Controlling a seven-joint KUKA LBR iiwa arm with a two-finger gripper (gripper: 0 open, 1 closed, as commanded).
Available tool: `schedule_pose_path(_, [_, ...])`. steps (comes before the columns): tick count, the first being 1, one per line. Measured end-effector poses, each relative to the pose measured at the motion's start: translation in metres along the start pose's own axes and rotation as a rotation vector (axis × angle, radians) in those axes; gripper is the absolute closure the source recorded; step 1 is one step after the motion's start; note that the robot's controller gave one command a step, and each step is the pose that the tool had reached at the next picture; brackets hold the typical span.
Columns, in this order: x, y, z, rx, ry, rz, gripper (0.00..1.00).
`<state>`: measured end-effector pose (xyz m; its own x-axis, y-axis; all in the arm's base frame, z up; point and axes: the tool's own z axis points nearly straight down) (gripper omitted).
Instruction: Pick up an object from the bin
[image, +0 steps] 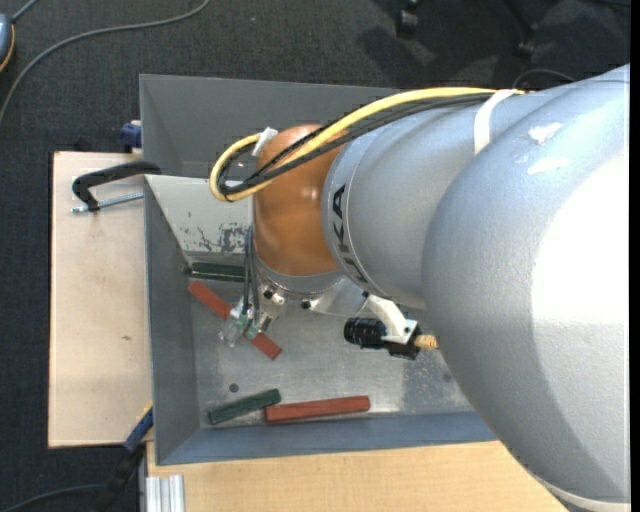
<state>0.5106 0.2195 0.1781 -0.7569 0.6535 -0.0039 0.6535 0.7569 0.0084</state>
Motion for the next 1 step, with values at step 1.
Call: schedule_pose_path(1, [-0.0098,-0.0127,-0.1149,-0.003,-0.002,-0.008,1.0])
